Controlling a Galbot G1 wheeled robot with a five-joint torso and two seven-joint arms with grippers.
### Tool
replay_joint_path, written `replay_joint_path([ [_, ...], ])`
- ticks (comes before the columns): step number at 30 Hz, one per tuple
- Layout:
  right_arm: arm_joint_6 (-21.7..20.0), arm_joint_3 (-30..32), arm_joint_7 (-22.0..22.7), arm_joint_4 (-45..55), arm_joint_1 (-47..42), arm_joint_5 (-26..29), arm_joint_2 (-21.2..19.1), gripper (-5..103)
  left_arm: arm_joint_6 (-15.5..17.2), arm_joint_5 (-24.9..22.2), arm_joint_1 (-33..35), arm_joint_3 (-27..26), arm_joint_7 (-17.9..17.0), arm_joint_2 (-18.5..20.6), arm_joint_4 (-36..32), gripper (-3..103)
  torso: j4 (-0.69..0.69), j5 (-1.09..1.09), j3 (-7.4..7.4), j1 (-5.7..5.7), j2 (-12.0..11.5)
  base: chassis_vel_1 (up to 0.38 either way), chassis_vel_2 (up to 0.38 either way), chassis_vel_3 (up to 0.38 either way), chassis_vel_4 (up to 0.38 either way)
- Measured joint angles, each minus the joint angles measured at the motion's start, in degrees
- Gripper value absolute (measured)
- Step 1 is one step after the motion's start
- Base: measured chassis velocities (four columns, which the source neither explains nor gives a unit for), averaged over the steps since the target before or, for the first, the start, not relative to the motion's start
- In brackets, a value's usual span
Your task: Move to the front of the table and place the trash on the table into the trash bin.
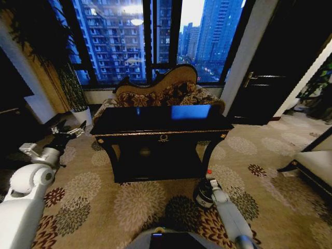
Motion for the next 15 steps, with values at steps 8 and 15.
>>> replay_joint_path([
  [8, -0.4, 0.1, 0.0, -0.9, 1.3, -1.3, -0.4, 28, -0.5, -0.2, 0.9, -0.5, 0.1, 0.4, -0.4, 100, 0.00, 0.00, 0.00, 0.00, 0.0, 0.000, 0.000, 0.000, 0.000],
  [15, -1.8, 0.4, 0.0, 1.9, 0.2, -1.5, -0.8, 37, -0.9, -0.3, 1.4, -1.3, 0.1, 0.8, -0.5, 100, -0.01, 0.01, 0.00, 0.00, 0.0, 0.000, 0.000, 0.000, 0.000],
])
